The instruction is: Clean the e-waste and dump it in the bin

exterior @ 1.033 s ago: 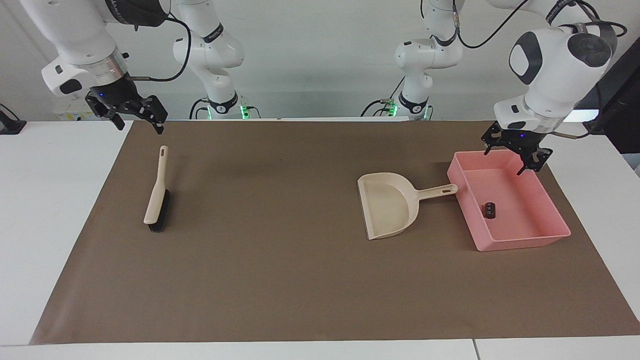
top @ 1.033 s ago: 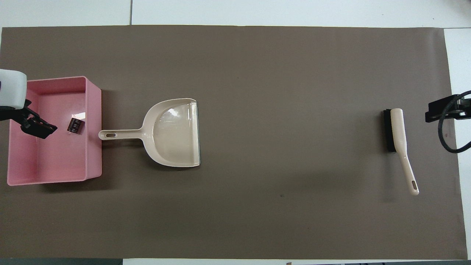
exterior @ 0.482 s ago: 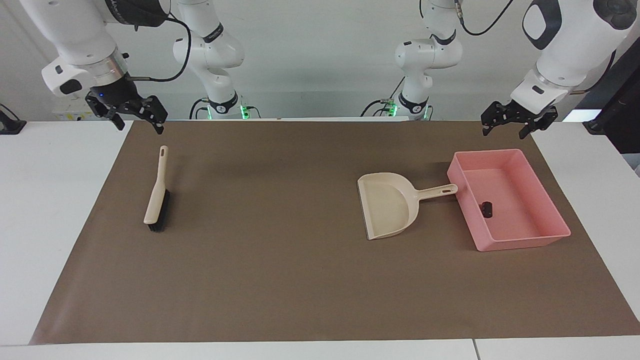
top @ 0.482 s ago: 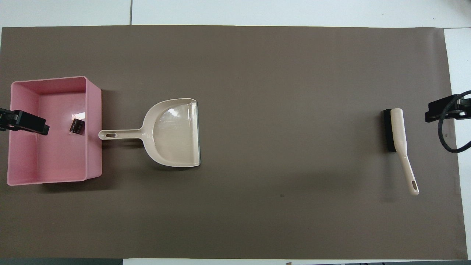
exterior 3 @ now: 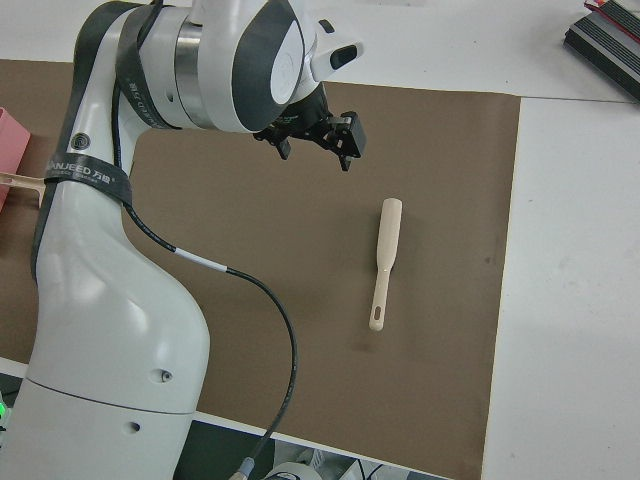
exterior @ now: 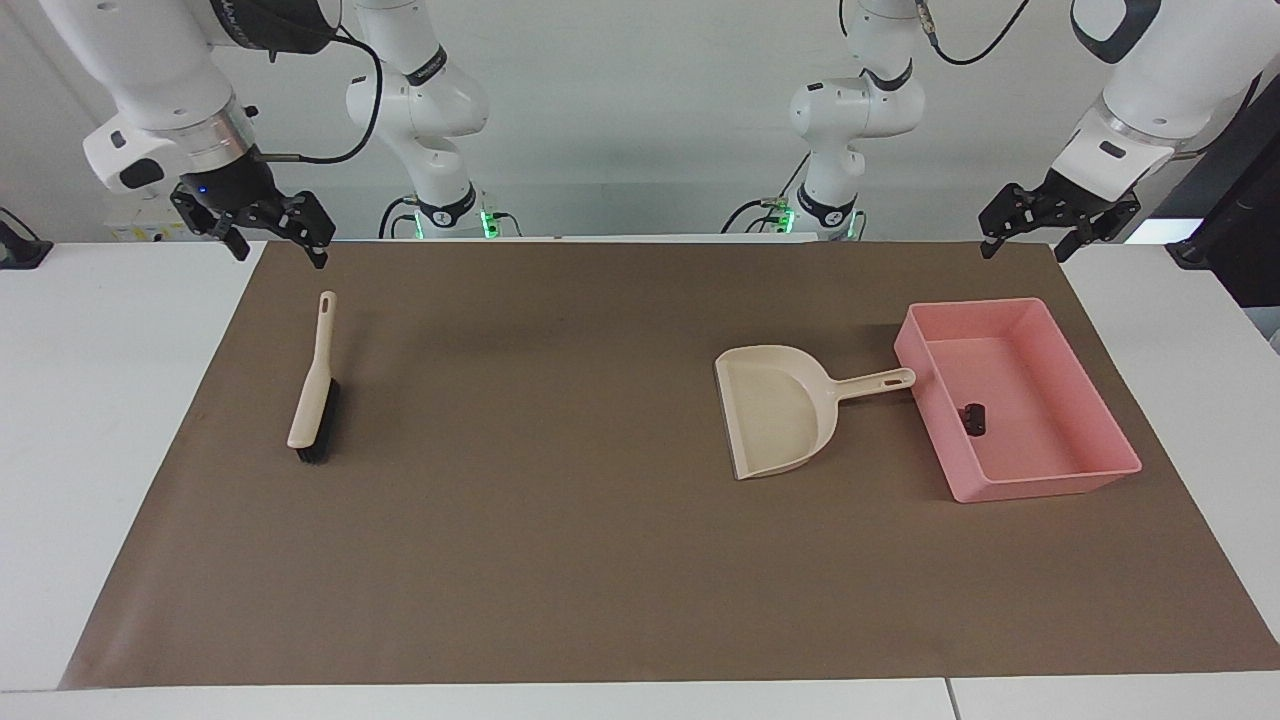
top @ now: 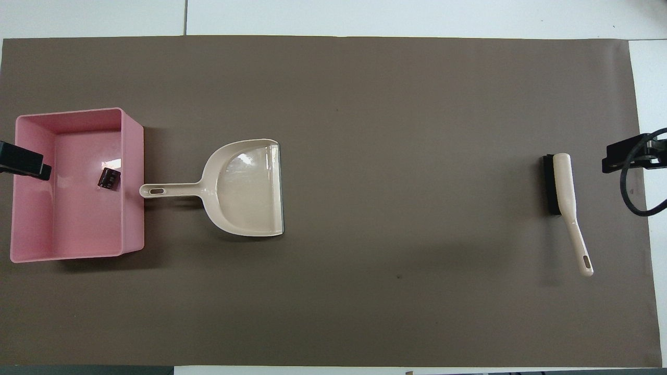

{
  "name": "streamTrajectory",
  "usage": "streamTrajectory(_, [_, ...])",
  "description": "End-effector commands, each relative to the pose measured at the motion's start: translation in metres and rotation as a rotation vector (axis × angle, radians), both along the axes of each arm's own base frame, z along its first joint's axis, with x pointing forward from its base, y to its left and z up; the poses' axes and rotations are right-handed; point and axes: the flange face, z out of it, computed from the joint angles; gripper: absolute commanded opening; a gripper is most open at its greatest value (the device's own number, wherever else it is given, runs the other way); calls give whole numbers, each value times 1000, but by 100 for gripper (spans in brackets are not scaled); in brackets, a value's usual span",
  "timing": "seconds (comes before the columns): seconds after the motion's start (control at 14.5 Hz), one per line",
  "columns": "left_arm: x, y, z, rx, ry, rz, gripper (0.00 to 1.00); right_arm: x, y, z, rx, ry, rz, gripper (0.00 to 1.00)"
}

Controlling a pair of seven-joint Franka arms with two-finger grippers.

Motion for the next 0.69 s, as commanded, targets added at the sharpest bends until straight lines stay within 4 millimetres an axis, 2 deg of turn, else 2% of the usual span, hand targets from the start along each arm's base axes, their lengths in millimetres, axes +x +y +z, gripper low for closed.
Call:
streamTrajectory(0.0, [1,3,2,-15,29,48,99,0,-1,2,23,3,11,100])
streamTrajectory(0.14, [-9,1,-3,-9,45,79,99,0,-1,2,23,3,11,100])
streamTrajectory(0.48, [-10,3,-7,-5,46,77,99,0,-1,2,23,3,11,100])
streamTrajectory(0.62, [-5,5,-4,-2,3,75,99,0,-1,2,23,3,11,100])
